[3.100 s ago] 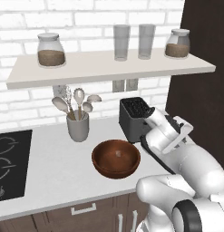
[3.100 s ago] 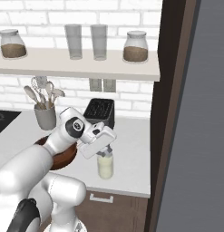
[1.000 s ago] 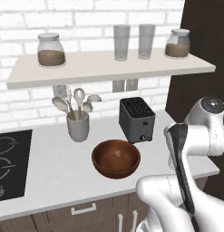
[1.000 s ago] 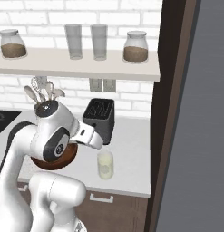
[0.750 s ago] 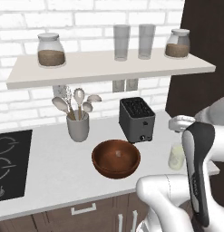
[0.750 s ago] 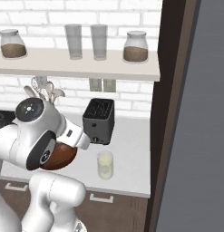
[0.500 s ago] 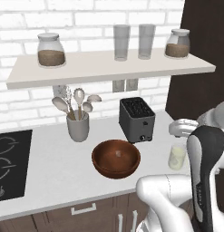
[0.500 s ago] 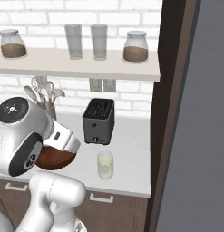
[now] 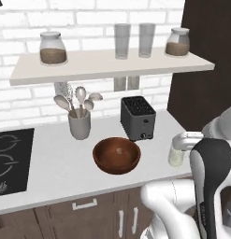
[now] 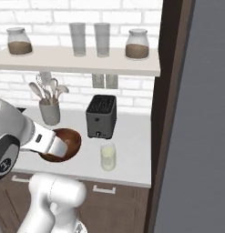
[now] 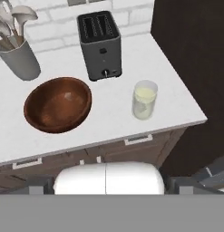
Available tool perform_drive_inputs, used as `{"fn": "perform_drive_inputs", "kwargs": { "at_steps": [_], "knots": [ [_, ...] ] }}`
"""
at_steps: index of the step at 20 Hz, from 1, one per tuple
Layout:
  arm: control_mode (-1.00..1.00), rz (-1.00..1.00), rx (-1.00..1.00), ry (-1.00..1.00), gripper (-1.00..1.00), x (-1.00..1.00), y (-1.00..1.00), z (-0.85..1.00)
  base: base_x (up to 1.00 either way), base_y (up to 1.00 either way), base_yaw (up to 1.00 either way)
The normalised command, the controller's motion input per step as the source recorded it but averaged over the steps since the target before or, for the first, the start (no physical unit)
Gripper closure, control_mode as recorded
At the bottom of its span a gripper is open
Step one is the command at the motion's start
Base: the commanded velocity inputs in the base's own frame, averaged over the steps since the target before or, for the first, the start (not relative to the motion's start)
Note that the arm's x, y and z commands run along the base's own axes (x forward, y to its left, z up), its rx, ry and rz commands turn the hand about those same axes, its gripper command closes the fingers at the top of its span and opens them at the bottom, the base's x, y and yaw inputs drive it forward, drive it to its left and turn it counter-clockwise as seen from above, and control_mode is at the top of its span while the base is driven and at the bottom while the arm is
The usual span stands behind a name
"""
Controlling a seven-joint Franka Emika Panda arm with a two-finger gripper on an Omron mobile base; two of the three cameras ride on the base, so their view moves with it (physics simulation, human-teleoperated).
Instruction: Grab a lemon wedge from the fridge and one ice cube from the ice bowl, and put them in the glass of lemonade.
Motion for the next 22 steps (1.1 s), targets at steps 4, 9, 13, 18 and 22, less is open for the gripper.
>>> {"fn": "perform_drive_inputs", "kwargs": {
  "at_steps": [4,9,13,18,22],
  "knots": [
    [1.00,0.00,0.00,0.00,-1.00,0.00,0.00,0.00,-1.00,-0.08,0.02],
    [1.00,0.00,0.00,0.00,-1.00,0.00,0.00,0.00,-0.83,-0.52,0.02],
    [1.00,0.00,0.00,0.00,-1.00,0.00,0.00,0.00,-0.27,-1.00,0.00],
    [1.00,0.00,0.00,0.00,-1.00,0.00,0.00,0.00,-0.08,-1.00,0.00],
    [1.00,0.00,0.00,0.00,-1.00,0.00,0.00,0.00,-0.07,-1.00,0.00]
  ]
}}
